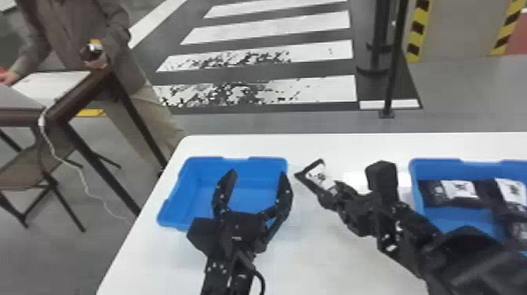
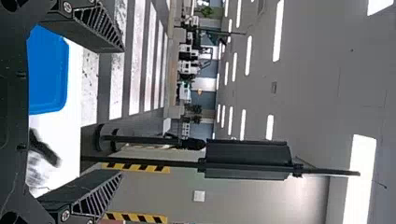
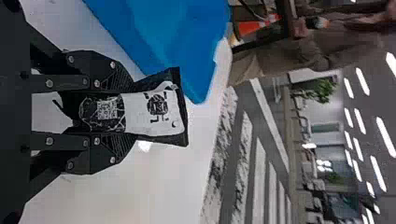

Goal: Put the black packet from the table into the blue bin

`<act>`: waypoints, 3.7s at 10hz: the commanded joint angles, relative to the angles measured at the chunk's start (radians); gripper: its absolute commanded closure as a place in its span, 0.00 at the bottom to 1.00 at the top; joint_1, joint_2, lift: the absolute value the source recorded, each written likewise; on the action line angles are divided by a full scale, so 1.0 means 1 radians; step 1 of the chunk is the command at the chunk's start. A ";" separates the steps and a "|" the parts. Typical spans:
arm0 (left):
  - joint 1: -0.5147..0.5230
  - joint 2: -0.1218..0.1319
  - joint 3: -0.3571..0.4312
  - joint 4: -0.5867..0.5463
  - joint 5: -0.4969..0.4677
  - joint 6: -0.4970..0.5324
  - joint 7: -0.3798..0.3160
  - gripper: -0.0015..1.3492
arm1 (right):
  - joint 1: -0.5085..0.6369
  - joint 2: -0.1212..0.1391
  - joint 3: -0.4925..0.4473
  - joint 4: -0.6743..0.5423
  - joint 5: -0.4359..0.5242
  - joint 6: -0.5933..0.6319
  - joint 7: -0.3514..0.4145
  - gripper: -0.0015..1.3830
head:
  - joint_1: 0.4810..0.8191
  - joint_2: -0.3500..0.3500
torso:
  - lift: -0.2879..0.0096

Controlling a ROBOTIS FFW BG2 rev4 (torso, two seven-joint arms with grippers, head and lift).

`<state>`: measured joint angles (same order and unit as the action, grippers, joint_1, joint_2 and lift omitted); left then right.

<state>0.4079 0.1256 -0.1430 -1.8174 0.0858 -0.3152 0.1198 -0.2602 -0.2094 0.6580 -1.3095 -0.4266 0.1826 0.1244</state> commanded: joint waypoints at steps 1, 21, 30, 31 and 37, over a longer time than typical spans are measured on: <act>0.014 -0.001 0.013 0.000 0.000 -0.011 0.000 0.08 | 0.179 0.028 -0.327 -0.199 0.163 -0.013 -0.009 0.64 | 0.63 0.88 | 0.60; 0.039 -0.012 0.041 -0.022 0.000 -0.019 -0.005 0.08 | 0.820 0.041 -0.730 -0.714 0.106 -0.298 0.149 0.09 | 0.63 0.48 | 0.60; 0.041 -0.011 0.041 -0.022 0.004 -0.019 -0.005 0.08 | 0.820 0.044 -0.730 -0.731 0.108 -0.264 0.146 0.09 | 0.63 0.48 | 0.60; 0.041 -0.011 0.041 -0.022 0.004 -0.019 -0.005 0.08 | 0.822 0.044 -0.730 -0.734 0.110 -0.261 0.146 0.09 | 0.63 0.48 | 0.60; 0.041 -0.011 0.039 -0.022 0.002 -0.021 -0.006 0.08 | 0.825 0.044 -0.732 -0.741 0.110 -0.254 0.139 0.09 | 0.63 0.48 | 0.60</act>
<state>0.4491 0.1150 -0.1031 -1.8396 0.0880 -0.3363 0.1140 0.5644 -0.1657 -0.0728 -2.0505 -0.3171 -0.0712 0.2642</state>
